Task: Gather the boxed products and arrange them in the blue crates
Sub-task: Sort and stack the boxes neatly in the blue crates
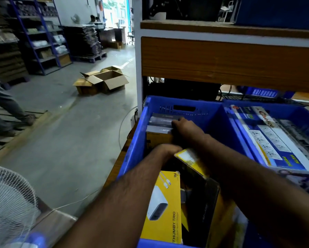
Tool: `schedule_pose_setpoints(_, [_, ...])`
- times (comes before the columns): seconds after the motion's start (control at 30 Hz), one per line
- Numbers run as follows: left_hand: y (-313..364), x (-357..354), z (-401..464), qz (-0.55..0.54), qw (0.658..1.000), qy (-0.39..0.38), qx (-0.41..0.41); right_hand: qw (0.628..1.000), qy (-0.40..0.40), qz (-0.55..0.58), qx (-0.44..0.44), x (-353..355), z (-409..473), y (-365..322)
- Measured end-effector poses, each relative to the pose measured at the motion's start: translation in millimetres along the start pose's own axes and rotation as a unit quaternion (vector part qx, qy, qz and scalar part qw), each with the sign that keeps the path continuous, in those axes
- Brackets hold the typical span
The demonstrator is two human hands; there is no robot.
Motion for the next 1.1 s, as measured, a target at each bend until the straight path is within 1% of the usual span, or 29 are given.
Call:
schedule_pose_setpoints(0.07, [-4,2,0,0.022,0.999,0.011,0.039,1.000,0.006,0.024,-0.015,0,-3,1])
schedule_pose_setpoints(0.13, [-9,-2,-3,0.034,0.996,-0.027,0.073,0.999,0.002,0.034,-0.030,2,-4,5])
schedule_pose_setpoints(0.2, [-8,-2,-6,0.054,0.995,-0.029,0.080,0.999,-0.026,0.016,-0.031,1,-6,8])
schedule_pose_setpoints(0.3, [-7,-2,-16,0.054,0.996,-0.014,0.071,0.995,-0.098,-0.024,-0.011,-4,-13,8])
schedule_pose_setpoints(0.33, [-7,-3,-17,0.050,0.996,-0.022,0.073,0.993,-0.115,-0.028,-0.010,-5,-17,9])
schedule_pose_setpoints(0.37, [-7,-4,-20,0.045,0.996,-0.032,0.075,0.993,-0.116,-0.019,-0.015,-4,-21,11])
schedule_pose_setpoints(0.4, [-7,-4,-20,0.040,0.996,-0.041,0.074,0.995,-0.093,0.002,-0.026,-1,-26,13])
schedule_pose_setpoints(0.47, [-7,-5,-23,0.039,0.994,-0.048,0.085,0.995,0.028,0.077,-0.049,15,-35,17])
schedule_pose_setpoints(0.5, [-7,-4,-24,0.040,0.994,-0.039,0.090,0.987,0.092,0.117,-0.056,24,-41,20])
schedule_pose_setpoints(0.53, [-5,-4,-23,0.044,0.994,-0.034,0.096,0.977,0.137,0.151,-0.059,32,-49,22])
schedule_pose_setpoints(0.57, [-3,-3,-24,0.057,0.993,-0.026,0.099,0.970,0.159,0.175,-0.061,39,-57,24])
schedule_pose_setpoints(0.67, [6,2,-29,0.084,0.993,-0.015,0.083,0.959,0.170,0.215,-0.074,50,-85,35])
schedule_pose_setpoints(0.73, [12,7,-29,0.106,0.992,0.012,0.060,0.956,0.170,0.225,-0.082,48,-101,44])
schedule_pose_setpoints(0.8, [14,9,-32,0.121,0.991,0.013,0.055,0.954,0.157,0.240,-0.089,44,-113,51])
schedule_pose_setpoints(0.87, [18,7,-37,0.159,0.986,0.011,0.051,0.954,0.136,0.254,-0.086,41,-121,50])
schedule_pose_setpoints(0.93, [23,8,-38,0.239,0.970,0.030,0.033,0.954,0.136,0.254,-0.082,42,-124,48])
schedule_pose_setpoints(1.0, [27,6,-35,0.330,0.942,0.062,0.010,0.951,0.145,0.259,-0.089,43,-126,49])
schedule_pose_setpoints(1.1, [29,-2,-34,0.436,0.897,0.077,-0.012,0.940,0.153,0.287,-0.101,44,-128,52])
Point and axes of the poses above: each hand's wrist, its own z-axis towards the middle knuckle, its own x-axis out of the back of the hand, y = z × x, the point moved 5 cm from there along z, towards the middle knuckle, and after that the axes turned 11 degrees about x, right-handed, at the moved point
